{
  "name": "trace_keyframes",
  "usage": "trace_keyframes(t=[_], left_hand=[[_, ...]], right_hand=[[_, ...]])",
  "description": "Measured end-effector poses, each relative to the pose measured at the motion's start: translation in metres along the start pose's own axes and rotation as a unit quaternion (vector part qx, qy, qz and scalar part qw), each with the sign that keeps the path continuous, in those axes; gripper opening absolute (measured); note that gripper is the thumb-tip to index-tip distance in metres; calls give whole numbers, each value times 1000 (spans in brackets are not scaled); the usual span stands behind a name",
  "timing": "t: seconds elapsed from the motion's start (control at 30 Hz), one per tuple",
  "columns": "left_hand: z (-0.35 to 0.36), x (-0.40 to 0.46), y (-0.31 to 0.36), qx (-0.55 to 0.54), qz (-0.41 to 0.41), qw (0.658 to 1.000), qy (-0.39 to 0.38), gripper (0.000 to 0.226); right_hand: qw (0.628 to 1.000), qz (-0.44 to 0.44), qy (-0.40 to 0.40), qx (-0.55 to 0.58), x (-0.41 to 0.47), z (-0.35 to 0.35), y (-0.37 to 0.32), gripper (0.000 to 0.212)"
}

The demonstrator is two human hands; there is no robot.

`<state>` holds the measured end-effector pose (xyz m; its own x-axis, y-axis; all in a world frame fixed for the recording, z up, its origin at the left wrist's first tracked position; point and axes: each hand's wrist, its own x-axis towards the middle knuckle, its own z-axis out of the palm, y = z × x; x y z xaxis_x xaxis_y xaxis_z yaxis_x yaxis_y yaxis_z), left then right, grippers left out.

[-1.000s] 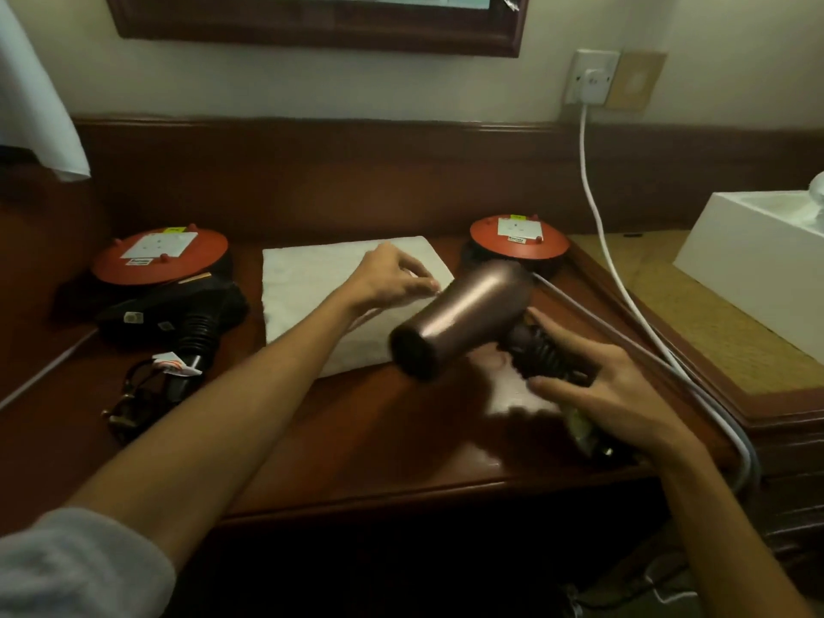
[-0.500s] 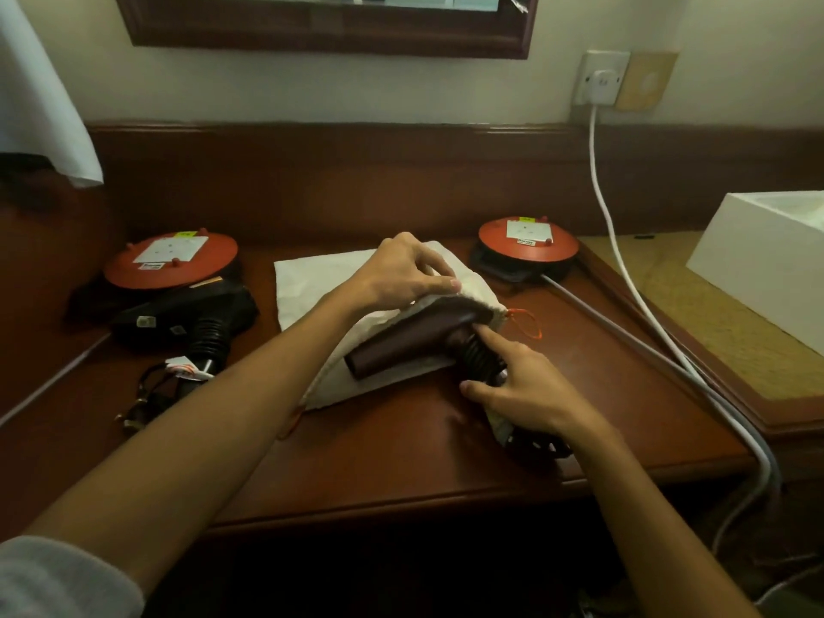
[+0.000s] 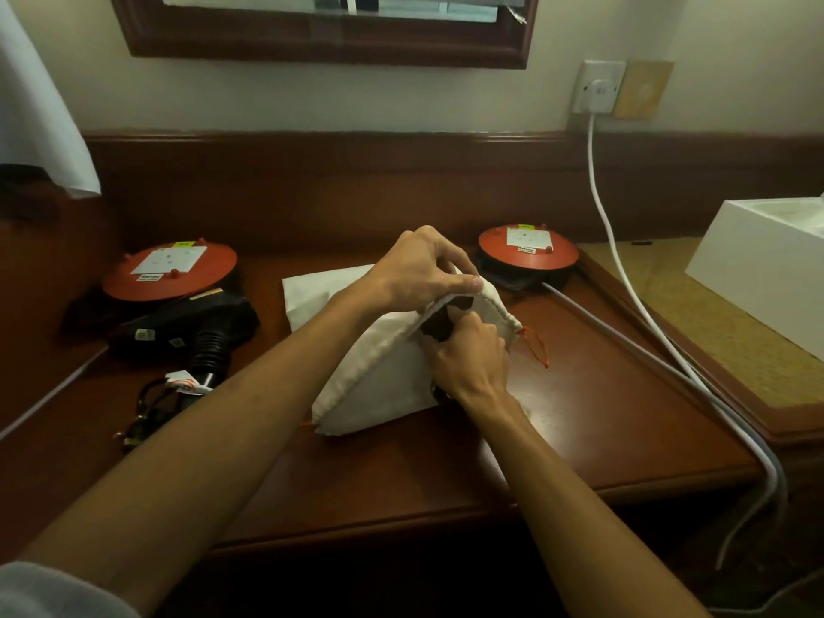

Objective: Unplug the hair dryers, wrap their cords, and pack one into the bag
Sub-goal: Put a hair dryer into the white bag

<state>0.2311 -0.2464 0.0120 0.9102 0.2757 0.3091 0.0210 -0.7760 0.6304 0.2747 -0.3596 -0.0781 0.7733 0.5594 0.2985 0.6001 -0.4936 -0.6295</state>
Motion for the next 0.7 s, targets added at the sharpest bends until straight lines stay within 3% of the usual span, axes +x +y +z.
trace_keyframes(t=[0.07,0.13,0.2,0.27,0.37,0.57,0.7], left_hand=[[-4,-1,1,2,5,1000,4,19],[-7,0,2,7,10,1000,10,20],[-9,1,1,16,12,1000,13,22],[-9,3,2,28,16,999,8,23],[-5,6,7,41,26,999,1,22],[-2,2,15,65,25,997,-27,20],[-6,2,18,73,32,997,-17,19]], right_hand=[[1000,-12,-3,12,5,3,3,34],[995,-20,-84,56,5,-3,12,43],[968,-46,-241,43,0,-16,24,84],[946,-93,-310,-28,-7,-28,32,114],[951,-137,-274,-35,-9,-30,39,112],[977,-166,-137,8,-5,-18,35,66],[985,-162,-59,-10,3,-4,36,56]])
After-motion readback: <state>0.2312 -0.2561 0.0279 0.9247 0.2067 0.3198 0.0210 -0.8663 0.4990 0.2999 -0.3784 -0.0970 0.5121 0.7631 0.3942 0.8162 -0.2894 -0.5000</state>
